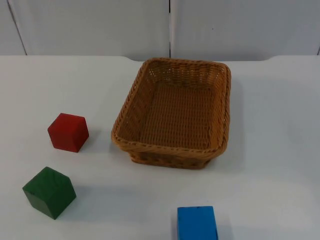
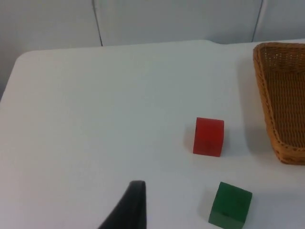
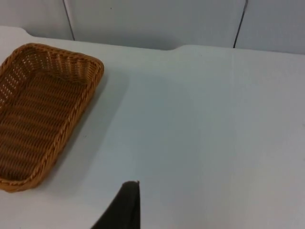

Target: Pick up one cube with each hand and place exactly two cubes into the same basket, leaving the remaining cube outside.

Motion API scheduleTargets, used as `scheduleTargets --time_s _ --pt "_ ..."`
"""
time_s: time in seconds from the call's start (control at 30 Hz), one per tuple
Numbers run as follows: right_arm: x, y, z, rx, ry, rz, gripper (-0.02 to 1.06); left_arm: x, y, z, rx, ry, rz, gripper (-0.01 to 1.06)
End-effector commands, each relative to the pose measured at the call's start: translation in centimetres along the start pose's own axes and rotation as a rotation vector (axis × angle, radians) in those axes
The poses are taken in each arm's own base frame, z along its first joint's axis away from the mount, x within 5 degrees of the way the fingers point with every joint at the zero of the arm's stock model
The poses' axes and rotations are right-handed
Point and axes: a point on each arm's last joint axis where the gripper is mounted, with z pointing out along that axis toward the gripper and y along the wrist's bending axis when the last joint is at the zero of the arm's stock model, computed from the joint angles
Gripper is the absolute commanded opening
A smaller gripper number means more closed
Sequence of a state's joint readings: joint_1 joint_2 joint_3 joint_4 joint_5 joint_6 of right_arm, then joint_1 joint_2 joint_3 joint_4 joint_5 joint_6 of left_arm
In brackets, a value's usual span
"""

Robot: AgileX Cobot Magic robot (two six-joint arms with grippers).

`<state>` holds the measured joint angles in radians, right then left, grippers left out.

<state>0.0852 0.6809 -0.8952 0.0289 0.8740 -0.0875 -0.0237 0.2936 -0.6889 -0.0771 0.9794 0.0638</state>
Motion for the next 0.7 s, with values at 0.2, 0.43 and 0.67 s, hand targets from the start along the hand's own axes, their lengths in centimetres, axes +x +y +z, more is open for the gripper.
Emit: scheduleTargets --time_s 0.2,0.43,0.67 --pt "-3.2 -0.4 1.9 0.005 0.018 -0.027 1.05 -2.1 -0.2 0.3 0.025 -0.005 -0.03 1.05" --pt "-5.9 -0.6 5.0 -0.002 0.06 -0.056 1.05 -4.8 -0.3 0.7 0.045 0.003 -0.045 1.05" --pt "-7.9 -0.7 7.8 -0.018 0.087 -0.071 1.05 -6.4 -0.3 1.5 0.056 0.03 -0.038 1.05"
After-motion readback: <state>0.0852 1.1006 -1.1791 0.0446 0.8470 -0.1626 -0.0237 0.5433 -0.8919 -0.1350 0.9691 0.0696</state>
